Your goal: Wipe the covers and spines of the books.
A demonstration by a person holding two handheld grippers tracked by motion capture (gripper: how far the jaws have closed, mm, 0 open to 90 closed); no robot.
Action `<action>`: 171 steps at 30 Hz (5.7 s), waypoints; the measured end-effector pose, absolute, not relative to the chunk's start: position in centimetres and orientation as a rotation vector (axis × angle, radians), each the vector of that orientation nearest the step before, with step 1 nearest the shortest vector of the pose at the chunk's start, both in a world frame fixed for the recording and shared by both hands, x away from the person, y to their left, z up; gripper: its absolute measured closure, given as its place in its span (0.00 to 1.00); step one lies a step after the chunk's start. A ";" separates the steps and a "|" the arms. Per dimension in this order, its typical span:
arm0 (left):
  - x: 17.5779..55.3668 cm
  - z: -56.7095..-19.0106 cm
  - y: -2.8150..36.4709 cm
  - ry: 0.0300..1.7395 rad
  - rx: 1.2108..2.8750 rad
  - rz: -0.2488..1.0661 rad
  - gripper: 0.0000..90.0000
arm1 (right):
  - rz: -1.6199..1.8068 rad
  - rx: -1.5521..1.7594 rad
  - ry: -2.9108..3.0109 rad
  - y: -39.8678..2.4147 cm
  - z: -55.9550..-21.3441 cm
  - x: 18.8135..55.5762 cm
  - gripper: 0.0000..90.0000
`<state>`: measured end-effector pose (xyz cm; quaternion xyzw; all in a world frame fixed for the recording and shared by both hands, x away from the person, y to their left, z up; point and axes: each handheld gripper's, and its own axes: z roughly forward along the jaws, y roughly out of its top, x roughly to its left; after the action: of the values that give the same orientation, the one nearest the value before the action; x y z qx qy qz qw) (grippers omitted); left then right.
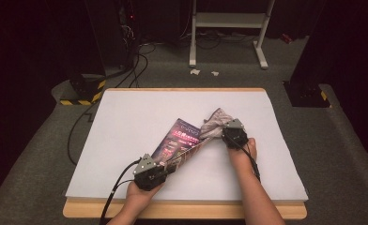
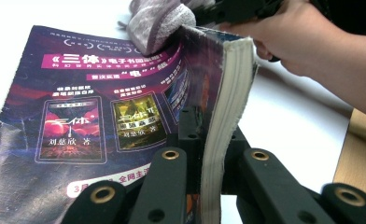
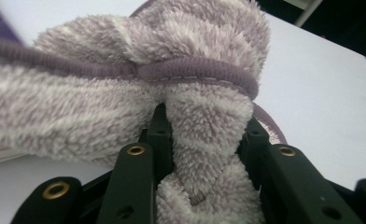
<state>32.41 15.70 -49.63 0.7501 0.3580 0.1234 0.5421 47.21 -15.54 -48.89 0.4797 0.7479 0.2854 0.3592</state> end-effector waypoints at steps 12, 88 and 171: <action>32.4 -49.7 15.7 0.848 1.784 0.291 0.93 | 0.866 1.253 1.799 -19.2 -45.2 44.7 0.73; 32.8 -49.1 16.0 0.853 1.768 0.288 0.93 | 1.006 1.276 1.848 -21.2 -45.5 34.6 0.38; 36.1 -50.9 21.0 1.119 1.934 0.420 0.54 | 1.070 1.112 2.113 -13.1 -48.9 34.8 0.46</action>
<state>36.10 21.02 -50.89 0.7718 0.4466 0.1678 0.4204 34.84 -13.05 -48.93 0.4105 0.7799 0.3949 0.2595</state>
